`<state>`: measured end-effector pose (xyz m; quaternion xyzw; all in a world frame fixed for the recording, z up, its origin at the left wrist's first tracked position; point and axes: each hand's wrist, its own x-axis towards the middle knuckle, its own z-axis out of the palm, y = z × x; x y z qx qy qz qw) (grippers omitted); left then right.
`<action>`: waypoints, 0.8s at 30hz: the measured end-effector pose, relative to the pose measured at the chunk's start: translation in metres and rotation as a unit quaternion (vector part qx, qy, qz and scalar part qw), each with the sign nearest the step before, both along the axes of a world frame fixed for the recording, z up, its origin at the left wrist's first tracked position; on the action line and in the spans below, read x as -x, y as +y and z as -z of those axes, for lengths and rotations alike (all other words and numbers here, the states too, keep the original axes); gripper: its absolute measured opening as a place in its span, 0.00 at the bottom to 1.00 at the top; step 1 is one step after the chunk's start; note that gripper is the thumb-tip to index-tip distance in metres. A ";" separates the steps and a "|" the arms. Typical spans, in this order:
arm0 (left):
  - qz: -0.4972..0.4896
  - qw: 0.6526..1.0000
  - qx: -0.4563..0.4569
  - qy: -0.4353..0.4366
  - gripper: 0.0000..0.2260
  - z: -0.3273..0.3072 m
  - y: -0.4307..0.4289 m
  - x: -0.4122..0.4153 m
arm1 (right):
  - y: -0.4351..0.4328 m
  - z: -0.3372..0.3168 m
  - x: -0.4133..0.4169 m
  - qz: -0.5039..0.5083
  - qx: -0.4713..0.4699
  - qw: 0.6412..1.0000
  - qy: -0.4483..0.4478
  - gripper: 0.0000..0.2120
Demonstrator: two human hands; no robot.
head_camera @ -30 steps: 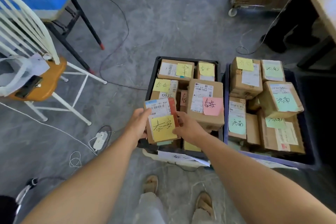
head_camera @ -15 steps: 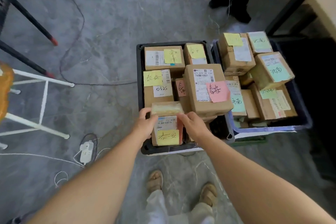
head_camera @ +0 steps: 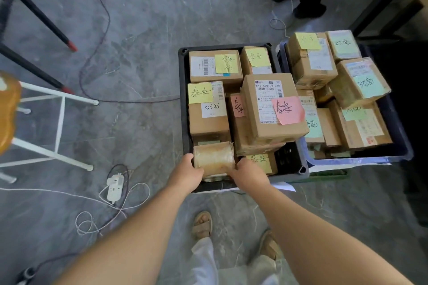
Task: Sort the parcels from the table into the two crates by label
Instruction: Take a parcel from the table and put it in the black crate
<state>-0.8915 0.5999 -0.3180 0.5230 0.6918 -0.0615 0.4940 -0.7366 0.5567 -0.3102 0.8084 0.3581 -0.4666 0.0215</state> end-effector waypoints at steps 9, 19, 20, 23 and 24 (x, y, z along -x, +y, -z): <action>0.086 0.993 -0.066 0.047 0.27 -0.027 0.003 -0.022 | -0.012 -0.028 -0.025 -0.015 -0.026 0.995 -0.095 0.19; 0.371 0.903 -0.196 0.090 0.31 -0.094 -0.026 -0.096 | -0.068 -0.095 -0.085 -0.020 -0.113 0.976 -0.187 0.19; 0.393 0.892 -0.205 0.083 0.31 -0.100 -0.034 -0.106 | -0.078 -0.103 -0.092 -0.017 -0.115 0.973 -0.199 0.20; 0.447 0.861 -0.234 0.066 0.31 -0.118 -0.059 -0.144 | -0.110 -0.122 -0.117 -0.010 -0.122 0.961 -0.246 0.23; 0.464 0.848 -0.248 0.063 0.32 -0.124 -0.066 -0.158 | -0.120 -0.129 -0.126 -0.004 -0.121 0.958 -0.261 0.25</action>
